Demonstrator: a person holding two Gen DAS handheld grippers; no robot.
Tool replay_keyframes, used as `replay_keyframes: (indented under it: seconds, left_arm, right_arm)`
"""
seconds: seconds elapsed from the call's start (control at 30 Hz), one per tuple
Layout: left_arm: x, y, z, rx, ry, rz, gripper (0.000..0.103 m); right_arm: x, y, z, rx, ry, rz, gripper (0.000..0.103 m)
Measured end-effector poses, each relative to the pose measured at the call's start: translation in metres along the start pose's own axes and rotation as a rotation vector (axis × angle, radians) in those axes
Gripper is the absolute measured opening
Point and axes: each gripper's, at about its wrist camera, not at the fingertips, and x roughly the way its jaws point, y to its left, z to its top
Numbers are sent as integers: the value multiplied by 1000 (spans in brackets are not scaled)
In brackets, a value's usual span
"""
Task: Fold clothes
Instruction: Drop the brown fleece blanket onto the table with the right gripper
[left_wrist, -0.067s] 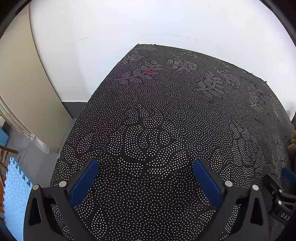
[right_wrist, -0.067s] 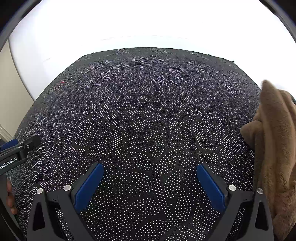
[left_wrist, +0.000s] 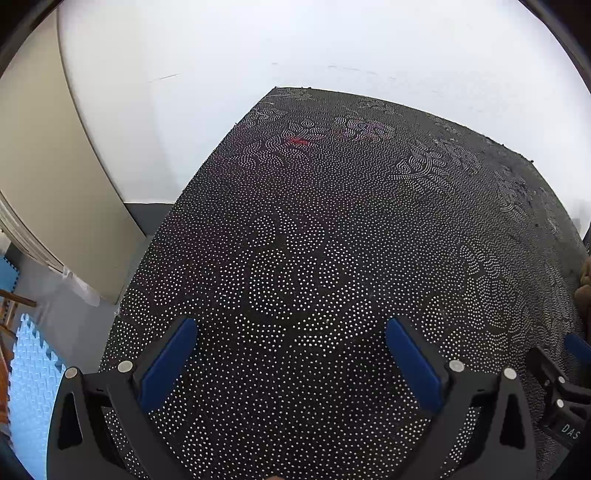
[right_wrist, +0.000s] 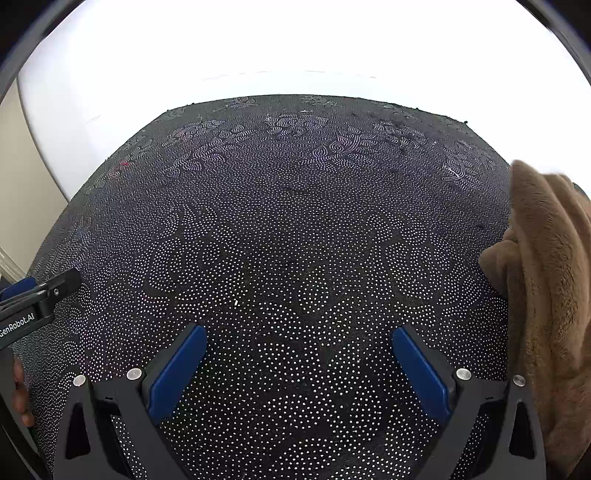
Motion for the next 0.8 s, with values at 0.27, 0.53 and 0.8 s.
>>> replay_keyframes:
  seconds: [0.27,0.53,0.8]
  left_arm:
    - [-1,6,0,-10,2,-12,103]
    - [-3,7,-2,-6,4,-6,103]
    - [3,3,2,-2,6,1,102]
  right_arm:
    - [0,0,0,-2,1,-2,102]
    - [1,0,0,-1,0,-2,102]
    - [1,1,-2,-1,0,-1,102]
